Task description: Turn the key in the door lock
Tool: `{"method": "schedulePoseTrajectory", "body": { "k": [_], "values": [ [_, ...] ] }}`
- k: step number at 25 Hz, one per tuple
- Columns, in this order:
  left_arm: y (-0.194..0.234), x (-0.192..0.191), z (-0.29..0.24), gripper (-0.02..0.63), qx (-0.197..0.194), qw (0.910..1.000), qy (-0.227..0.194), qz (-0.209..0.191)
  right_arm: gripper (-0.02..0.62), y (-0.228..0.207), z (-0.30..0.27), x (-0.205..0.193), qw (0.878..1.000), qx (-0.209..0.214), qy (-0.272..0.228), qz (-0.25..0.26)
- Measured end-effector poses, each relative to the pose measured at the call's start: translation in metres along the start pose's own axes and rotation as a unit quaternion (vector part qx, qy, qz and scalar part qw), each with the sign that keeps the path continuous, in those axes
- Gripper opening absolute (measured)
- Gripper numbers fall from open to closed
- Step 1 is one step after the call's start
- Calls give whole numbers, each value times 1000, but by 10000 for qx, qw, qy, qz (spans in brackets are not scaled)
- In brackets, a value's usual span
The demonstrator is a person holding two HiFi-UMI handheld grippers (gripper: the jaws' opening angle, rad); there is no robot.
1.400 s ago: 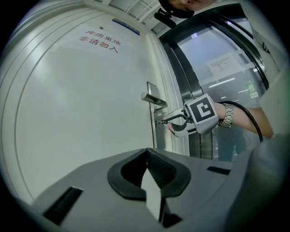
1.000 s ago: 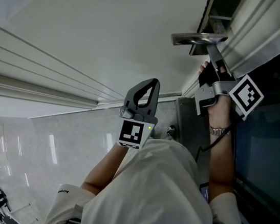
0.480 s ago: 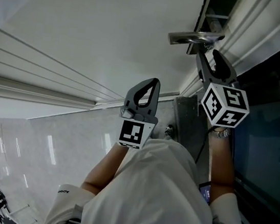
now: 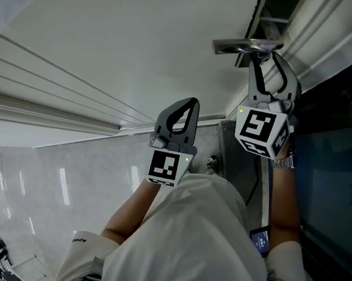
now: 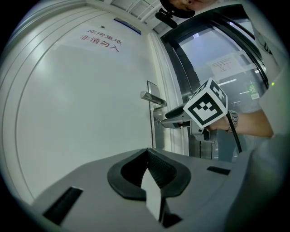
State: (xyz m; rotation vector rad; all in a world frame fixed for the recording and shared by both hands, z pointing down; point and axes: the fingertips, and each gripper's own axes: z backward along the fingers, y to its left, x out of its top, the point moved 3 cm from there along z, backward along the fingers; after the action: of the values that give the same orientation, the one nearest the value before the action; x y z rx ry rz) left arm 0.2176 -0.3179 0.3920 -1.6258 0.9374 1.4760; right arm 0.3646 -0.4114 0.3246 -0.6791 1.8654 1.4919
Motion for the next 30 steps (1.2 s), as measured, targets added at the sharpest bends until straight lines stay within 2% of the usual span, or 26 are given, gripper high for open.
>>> {"method": "schedulePoseTrajectory", "body": {
  "k": [4,10,13,15,21,24,30],
  "values": [
    [1,0,1,9,9,10000,-1,5,175,6,-6,-1,9981,51,132,605],
    [1,0,1,9,-4,10000,16,-18,173,7,-11,2,9963,33,126,849],
    [1,0,1,9,4,10000,14,-17,162,5,-14,-1,9963,-18,196,835],
    [2,0,1,9,15,10000,17,-15,113,4,-15,-1,9965,-70,199,804],
    [2,-1,-1,8,5,10000,32,-28,81,4,-15,0,9967,-123,160,784],
    [2,-1,-1,9,9,10000,29,-25,15,4,-15,2,9970,-218,103,742],
    [5,-2,-1,9,60,10000,41,-16,14,2,-15,2,9982,-264,44,529]
  ]
}}
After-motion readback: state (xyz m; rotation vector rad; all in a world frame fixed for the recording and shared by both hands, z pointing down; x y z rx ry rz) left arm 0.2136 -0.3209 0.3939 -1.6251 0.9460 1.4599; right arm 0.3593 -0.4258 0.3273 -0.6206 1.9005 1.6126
